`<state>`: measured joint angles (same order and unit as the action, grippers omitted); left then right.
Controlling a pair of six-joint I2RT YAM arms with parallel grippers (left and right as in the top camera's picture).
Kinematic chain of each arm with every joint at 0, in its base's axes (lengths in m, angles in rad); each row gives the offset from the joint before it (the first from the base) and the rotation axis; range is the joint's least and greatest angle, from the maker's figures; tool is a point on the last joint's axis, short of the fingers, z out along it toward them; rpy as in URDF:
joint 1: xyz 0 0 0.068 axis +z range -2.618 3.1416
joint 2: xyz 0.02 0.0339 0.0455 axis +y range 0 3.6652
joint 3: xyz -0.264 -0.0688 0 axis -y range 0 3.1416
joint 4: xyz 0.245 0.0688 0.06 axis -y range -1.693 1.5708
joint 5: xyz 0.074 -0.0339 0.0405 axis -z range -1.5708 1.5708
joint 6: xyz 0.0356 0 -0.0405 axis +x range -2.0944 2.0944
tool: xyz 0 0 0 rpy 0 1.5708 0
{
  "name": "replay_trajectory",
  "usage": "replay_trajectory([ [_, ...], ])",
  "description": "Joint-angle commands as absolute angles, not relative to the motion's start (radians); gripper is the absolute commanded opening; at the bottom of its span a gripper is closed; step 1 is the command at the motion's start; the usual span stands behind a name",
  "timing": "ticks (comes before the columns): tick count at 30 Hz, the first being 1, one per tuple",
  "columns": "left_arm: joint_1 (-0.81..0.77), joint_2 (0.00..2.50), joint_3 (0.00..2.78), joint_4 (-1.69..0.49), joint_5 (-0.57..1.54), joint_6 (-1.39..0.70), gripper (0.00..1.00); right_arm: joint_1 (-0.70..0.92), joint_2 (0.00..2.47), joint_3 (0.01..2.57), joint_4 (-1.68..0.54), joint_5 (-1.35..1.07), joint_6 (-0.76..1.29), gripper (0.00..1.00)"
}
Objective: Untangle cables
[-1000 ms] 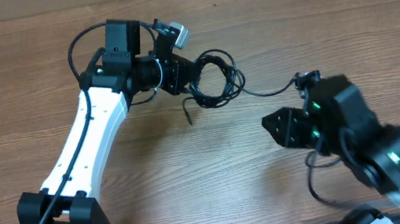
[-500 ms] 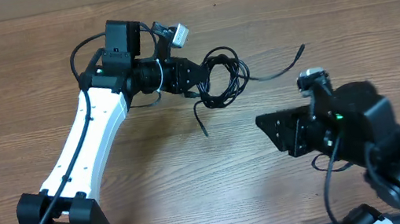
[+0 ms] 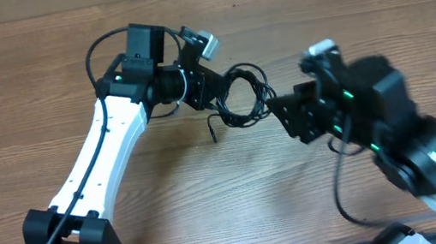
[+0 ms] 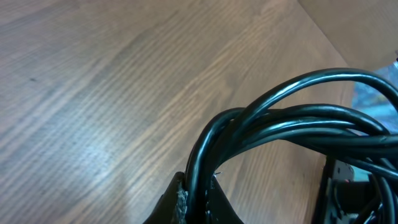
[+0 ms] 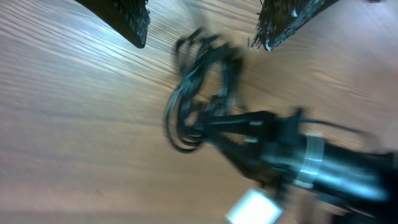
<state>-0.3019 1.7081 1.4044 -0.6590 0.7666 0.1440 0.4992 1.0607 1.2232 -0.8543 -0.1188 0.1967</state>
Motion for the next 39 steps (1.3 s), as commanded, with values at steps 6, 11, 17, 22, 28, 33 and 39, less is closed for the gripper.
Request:
replay_trajectory([
  [6,-0.300,1.672,1.422,-0.679,0.812,0.179,0.04,0.506,1.186,1.230,-0.893,-0.035,0.152,0.52],
  [11,-0.300,1.672,1.422,-0.680,0.813,0.179,0.04,0.506,1.188,1.230,-0.900,-0.032,0.152,0.48],
  [17,-0.293,1.672,1.422,-0.680,0.814,0.179,0.04,0.506,1.196,1.230,-0.904,0.044,0.155,0.47],
  [22,-0.293,1.672,1.422,-0.666,0.942,0.179,0.04,0.506,1.237,1.230,-0.903,0.044,0.182,0.47],
  [28,-0.294,1.672,1.422,-0.651,1.085,0.175,0.04,0.506,1.309,1.230,-0.893,0.016,0.213,0.38],
  [33,-0.293,1.672,1.422,-0.652,1.181,0.176,0.04,0.499,1.339,1.230,-0.886,0.252,0.363,0.15],
  [39,-0.268,1.672,1.422,-0.660,1.153,0.175,0.04,0.444,1.337,1.230,-1.005,0.616,0.569,0.10],
])
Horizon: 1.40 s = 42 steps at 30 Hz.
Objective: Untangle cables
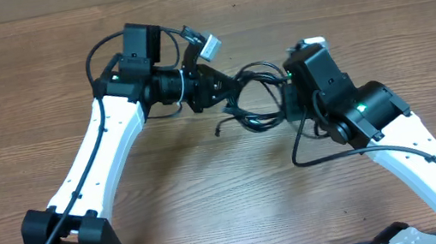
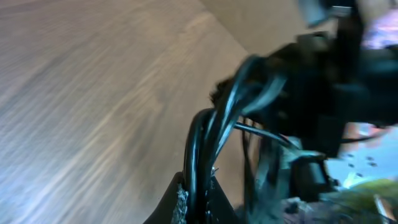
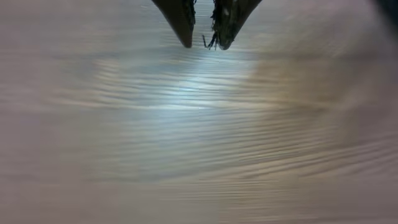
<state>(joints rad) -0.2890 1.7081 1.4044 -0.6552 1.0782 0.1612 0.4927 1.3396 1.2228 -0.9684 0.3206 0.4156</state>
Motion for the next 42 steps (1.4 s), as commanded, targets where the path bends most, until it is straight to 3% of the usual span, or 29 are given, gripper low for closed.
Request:
replay_trajectory([
  [1,-0.259,1.672,1.422,-0.662,1.153,0.171,0.04,0.428,1.337,1.230,-1.031,0.646,0.585,0.10],
  [6,-0.223,1.672,1.422,-0.666,1.158,0.149,0.04,0.355,1.337,1.230,-1.068,0.669,0.587,0.11],
  [11,-0.197,1.672,1.422,-0.686,1.164,0.149,0.04,0.260,1.337,1.230,-1.070,0.753,0.587,0.22],
  [19,-0.169,1.673,1.422,-0.684,1.217,0.150,0.04,0.138,1.337,1.230,-1.074,0.643,0.587,0.23],
  [24,-0.169,1.673,1.422,-0.685,1.200,0.154,0.04,0.138,1.337,1.231,-1.074,0.572,0.587,0.36],
  [26,-0.169,1.673,1.422,-0.690,1.167,0.154,0.04,0.138,1.337,1.231,-1.081,0.518,0.587,0.41],
  [37,-0.169,1.673,1.422,-0.794,0.912,0.154,0.04,0.138,1.306,1.232,-1.090,0.179,0.567,0.46],
  [42,-0.169,1.673,1.422,-0.812,0.904,0.166,0.04,0.138,1.283,1.232,-1.058,-0.155,0.364,0.49],
])
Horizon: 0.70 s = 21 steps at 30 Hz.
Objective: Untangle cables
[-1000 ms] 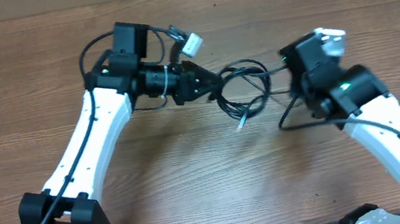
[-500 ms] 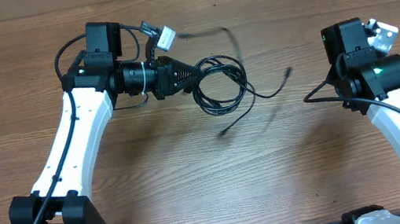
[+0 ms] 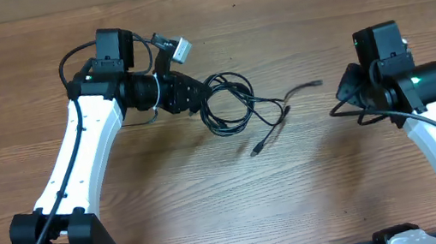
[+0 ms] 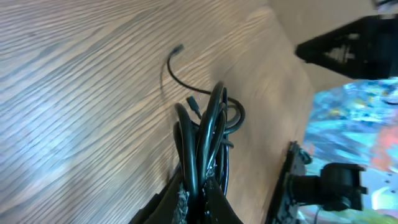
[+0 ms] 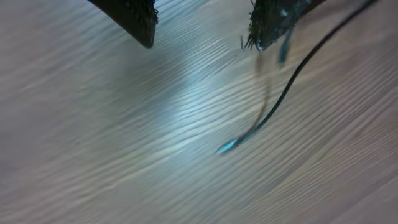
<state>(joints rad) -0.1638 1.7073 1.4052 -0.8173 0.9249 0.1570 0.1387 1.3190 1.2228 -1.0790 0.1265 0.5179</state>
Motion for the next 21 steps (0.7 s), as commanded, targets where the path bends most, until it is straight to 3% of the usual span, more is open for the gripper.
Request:
replay_trajectory([
  [1,-0.170,1.673,1.422,-0.806,0.918,0.171,0.04,0.138,1.280,1.232,-1.050,-0.237,0.301,0.51],
  [4,-0.170,1.672,1.422,-0.792,0.952,0.188,0.04,0.138,1.280,1.232,-1.042,-0.447,0.113,0.59],
  [11,-0.168,1.672,1.422,-0.778,1.095,0.272,0.04,0.138,1.280,1.232,-1.039,-0.600,-0.142,0.99],
  [21,-0.168,1.655,1.425,-0.773,1.155,0.300,0.04,0.168,1.281,1.230,-1.021,-0.654,-0.236,1.00],
])
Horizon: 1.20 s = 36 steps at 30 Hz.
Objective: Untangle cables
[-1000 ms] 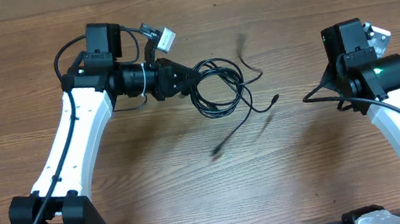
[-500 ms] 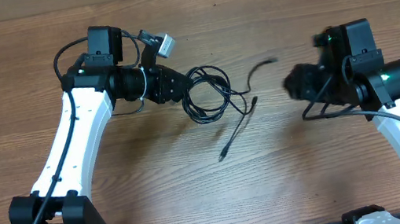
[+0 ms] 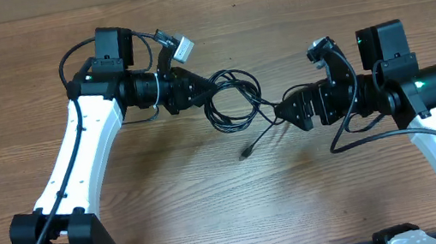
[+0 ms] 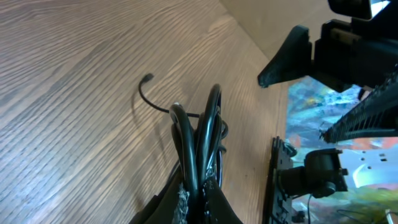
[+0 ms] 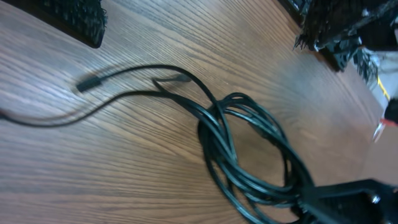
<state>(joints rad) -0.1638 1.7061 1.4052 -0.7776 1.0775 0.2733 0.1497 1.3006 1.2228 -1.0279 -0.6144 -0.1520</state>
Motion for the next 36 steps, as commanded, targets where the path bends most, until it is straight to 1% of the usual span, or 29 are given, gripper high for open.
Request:
replay_trajectory([
  [1,-0.168,1.652,1.425,-0.773,1.155,0.282,0.04,0.174,1.282,1.230,-1.018,-0.653,-0.258,1.00],
  [3,-0.168,1.642,1.425,-0.773,1.171,0.244,0.04,0.187,1.288,1.230,-1.004,-0.654,-0.310,1.00],
  [8,-0.159,1.620,1.427,-0.752,1.261,0.204,0.04,0.210,1.314,1.230,-0.969,-0.702,-0.321,1.00],
  [15,-0.112,1.608,1.427,-0.617,1.294,-0.040,0.04,0.289,1.369,1.230,-0.969,-0.743,-0.323,1.00],
  [17,-0.104,1.608,1.427,-0.600,1.290,-0.060,0.04,0.317,1.375,1.230,-0.978,-0.742,-0.323,0.90],
  [19,-0.095,1.608,1.427,-0.600,1.283,-0.061,0.04,0.329,1.375,1.230,-0.989,-0.742,-0.323,0.82],
  [22,-0.085,1.608,1.427,-0.600,1.283,-0.100,0.05,0.333,1.375,1.230,-1.011,-0.742,-0.319,0.76],
  [25,-0.085,1.608,1.427,-0.601,1.284,-0.147,0.04,0.333,1.375,1.230,-1.008,-0.720,-0.319,0.77],
  [27,-0.085,1.608,1.427,-0.601,1.284,-0.162,0.04,0.333,1.375,1.230,-0.988,-0.691,-0.319,0.82],
  [29,-0.085,1.608,1.427,-0.601,1.284,-0.161,0.04,0.332,1.375,1.230,-0.964,-0.649,-0.307,0.90],
  [32,-0.085,1.608,1.427,-0.601,1.285,-0.144,0.04,0.332,1.375,1.230,-0.935,-0.582,-0.252,0.95],
  [33,-0.085,1.608,1.427,-0.601,1.285,-0.121,0.04,0.332,1.375,1.232,-0.934,-0.571,-0.242,1.00],
  [36,-0.085,1.608,1.427,-0.601,1.288,-0.100,0.04,0.332,1.364,1.242,-0.935,-0.562,-0.236,1.00],
])
